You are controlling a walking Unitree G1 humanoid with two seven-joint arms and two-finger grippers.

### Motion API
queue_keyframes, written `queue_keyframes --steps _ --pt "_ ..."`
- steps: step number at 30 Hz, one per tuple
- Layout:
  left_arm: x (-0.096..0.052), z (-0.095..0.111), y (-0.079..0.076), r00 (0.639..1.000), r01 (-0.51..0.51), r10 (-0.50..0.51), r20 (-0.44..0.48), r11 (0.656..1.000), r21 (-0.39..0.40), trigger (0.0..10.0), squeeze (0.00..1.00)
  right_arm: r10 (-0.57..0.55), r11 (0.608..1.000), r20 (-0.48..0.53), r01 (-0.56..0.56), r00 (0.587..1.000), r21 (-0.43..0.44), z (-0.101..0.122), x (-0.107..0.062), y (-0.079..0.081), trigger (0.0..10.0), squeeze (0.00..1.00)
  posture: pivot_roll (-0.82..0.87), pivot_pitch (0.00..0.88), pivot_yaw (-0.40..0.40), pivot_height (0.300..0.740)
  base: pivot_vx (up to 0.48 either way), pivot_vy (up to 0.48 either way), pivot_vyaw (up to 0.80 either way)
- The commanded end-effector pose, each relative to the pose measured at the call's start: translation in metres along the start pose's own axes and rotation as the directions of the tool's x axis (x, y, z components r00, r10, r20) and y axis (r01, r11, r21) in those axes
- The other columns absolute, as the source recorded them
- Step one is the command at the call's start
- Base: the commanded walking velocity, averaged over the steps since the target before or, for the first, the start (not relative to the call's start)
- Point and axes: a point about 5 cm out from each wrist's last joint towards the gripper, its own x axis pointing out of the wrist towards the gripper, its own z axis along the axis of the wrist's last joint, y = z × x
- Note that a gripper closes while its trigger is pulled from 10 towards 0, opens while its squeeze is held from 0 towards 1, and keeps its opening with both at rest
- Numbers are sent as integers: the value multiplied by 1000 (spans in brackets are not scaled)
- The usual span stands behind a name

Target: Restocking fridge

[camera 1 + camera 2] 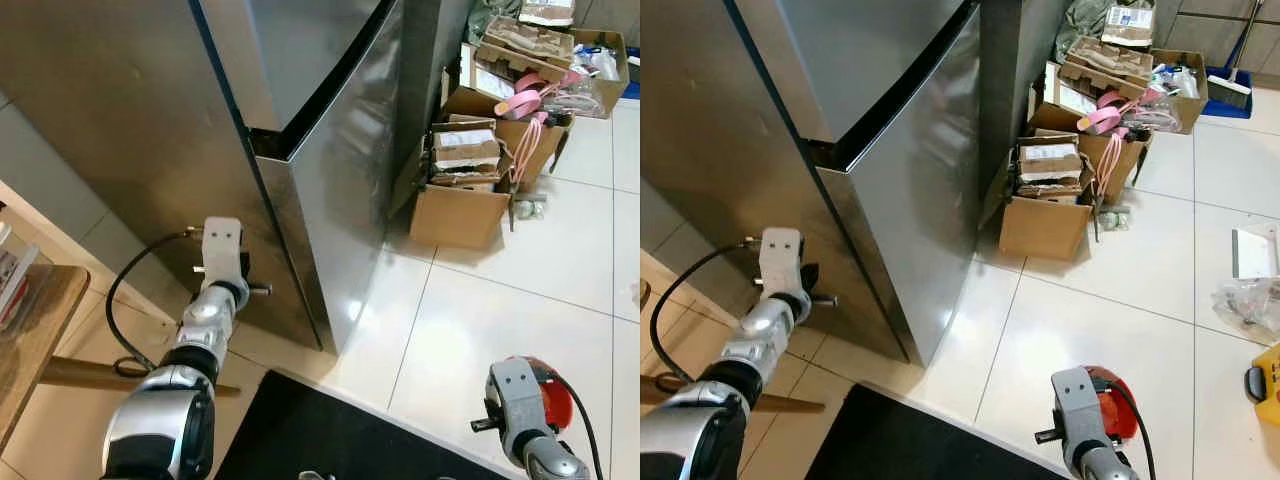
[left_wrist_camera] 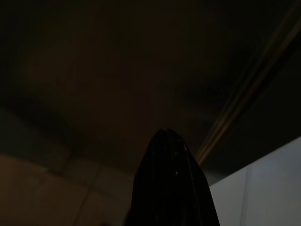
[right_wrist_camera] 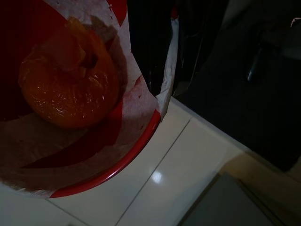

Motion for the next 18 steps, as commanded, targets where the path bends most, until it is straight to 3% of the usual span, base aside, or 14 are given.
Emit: queue_keyframes --steps 1,6,10,18 --pt "-2 -3 4 1000 20 -21 -19 999 -27 10000 0 0 1000 8 0 1000 -11 -3 -3 -1 10000 0 -89 267 98 740 0 0 0" --pt "3 11 -6 995 90 -91 34 995 32 10000 0 -27 999 28 28 999 -38 -1 -4 -4 10000 0 -95 262 100 740 0 0 0" --pt "5 17 -13 987 148 -149 60 989 27 10000 0 -34 998 34 36 999 -48 0 -4 -4 10000 0 -96 260 102 740 0 0 0" --pt "6 19 -12 992 110 -116 41 985 133 10000 0 -56 996 45 59 997 -73 1 -4 -5 10000 0 -95 265 102 740 0 0 0"
